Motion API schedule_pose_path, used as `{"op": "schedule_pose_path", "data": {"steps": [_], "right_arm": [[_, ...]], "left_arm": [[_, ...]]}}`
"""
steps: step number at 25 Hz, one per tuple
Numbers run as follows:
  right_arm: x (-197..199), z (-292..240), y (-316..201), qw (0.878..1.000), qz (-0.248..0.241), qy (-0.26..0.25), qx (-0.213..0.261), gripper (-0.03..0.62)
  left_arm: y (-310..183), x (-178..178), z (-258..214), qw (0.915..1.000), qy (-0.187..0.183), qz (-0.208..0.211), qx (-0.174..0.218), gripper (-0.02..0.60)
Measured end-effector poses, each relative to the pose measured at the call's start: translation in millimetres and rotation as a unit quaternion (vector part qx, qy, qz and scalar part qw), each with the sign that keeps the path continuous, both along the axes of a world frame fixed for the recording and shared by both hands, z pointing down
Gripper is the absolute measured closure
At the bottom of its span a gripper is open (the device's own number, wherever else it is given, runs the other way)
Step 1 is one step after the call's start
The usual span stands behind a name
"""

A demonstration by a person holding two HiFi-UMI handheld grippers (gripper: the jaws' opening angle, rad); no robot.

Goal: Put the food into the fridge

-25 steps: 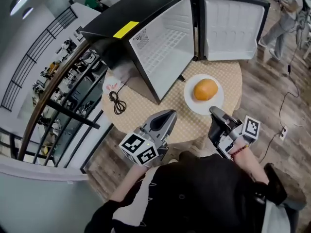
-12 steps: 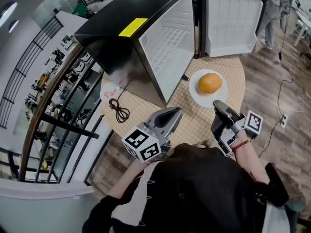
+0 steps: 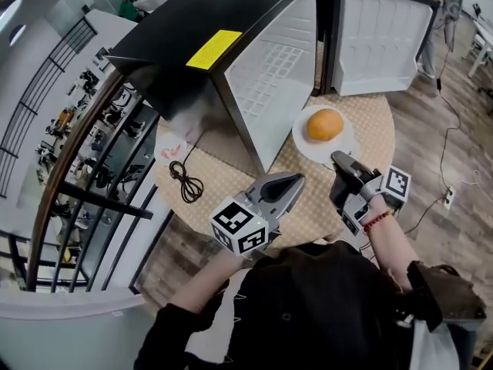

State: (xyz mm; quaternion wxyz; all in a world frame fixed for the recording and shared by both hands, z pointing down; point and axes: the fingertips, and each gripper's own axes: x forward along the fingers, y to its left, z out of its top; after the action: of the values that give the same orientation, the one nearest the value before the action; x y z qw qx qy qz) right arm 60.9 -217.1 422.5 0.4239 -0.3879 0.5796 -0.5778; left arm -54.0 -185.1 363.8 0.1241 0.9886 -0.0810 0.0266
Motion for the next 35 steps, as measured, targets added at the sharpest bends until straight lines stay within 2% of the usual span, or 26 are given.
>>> {"op": "schedule_pose_path", "data": {"steps": [7, 20, 24, 29, 35], "right_arm": [[12.7, 23.3, -57.7, 0.999, -0.034, 0.000, -0.032, 0.566], [25.1, 59.2, -156.6, 0.994, -0.090, -0.012, -0.059, 0.566], [24.9, 61.1, -183.0, 0.993, -0.104, -0.013, -0.062, 0.566], [21.7, 70.2, -202.4, 0.990, -0.127, -0.003, -0.057, 0.566], [21.6, 91.8, -217.7, 0.988, -0.131, 0.008, -0.077, 0.566]], "left_arm": [[-19.6, 31.8, 23.3, 0.9995, -0.006, -0.002, -0.030, 0.569], [-78.9, 79.2, 52.5, 0.9953, -0.022, -0.053, -0.078, 0.569], [-90.7, 94.4, 56.2, 0.9950, -0.020, -0.056, -0.080, 0.569], [-106.4, 99.6, 53.4, 0.9920, -0.007, -0.098, -0.079, 0.569], [-103.2, 104.9, 58.6, 0.9894, -0.016, -0.124, -0.074, 0.569]]}}
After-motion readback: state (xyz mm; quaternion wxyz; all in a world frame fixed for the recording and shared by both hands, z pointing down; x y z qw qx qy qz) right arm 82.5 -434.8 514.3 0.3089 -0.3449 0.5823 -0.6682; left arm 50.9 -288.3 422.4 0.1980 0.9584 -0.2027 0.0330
